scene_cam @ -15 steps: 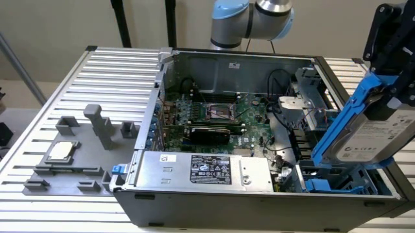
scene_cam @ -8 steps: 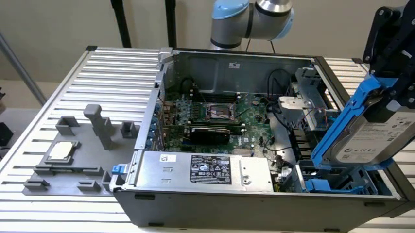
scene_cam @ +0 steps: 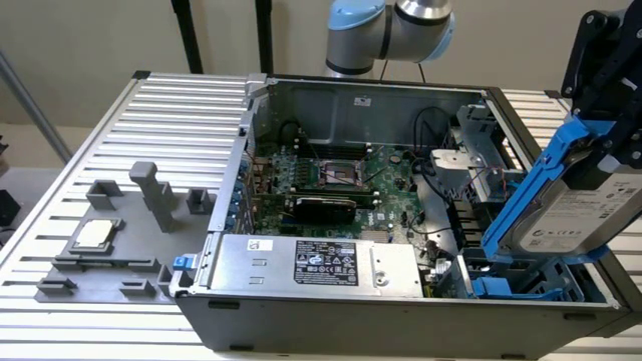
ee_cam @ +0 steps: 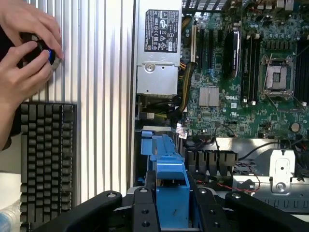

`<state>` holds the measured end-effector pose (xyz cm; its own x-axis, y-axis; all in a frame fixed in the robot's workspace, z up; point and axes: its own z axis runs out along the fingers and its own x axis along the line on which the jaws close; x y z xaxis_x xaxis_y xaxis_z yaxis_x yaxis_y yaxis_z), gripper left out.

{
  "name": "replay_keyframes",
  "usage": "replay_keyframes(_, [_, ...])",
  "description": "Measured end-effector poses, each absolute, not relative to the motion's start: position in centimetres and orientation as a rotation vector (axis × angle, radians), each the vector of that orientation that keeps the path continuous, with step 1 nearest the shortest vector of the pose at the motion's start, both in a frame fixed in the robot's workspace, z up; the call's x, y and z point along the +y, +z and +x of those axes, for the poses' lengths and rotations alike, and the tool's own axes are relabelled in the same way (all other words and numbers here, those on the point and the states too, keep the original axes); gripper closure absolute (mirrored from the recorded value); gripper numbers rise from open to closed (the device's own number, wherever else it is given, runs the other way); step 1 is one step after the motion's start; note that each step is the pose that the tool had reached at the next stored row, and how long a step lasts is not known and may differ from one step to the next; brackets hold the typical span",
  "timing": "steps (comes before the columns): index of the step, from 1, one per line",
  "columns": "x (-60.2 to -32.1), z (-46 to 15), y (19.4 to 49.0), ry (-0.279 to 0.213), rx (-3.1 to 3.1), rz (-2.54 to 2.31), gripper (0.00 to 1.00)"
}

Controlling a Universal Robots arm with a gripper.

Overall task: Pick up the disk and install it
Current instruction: 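Pick up the disk, then insert the disk into the insertion slot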

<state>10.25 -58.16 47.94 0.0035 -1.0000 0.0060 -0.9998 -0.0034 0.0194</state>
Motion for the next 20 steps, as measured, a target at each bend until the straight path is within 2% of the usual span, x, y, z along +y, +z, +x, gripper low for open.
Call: replay_keyframes(20, [-57.8, 10.6, 45.1, -0.027, -2.201, 2.208, 1.0])
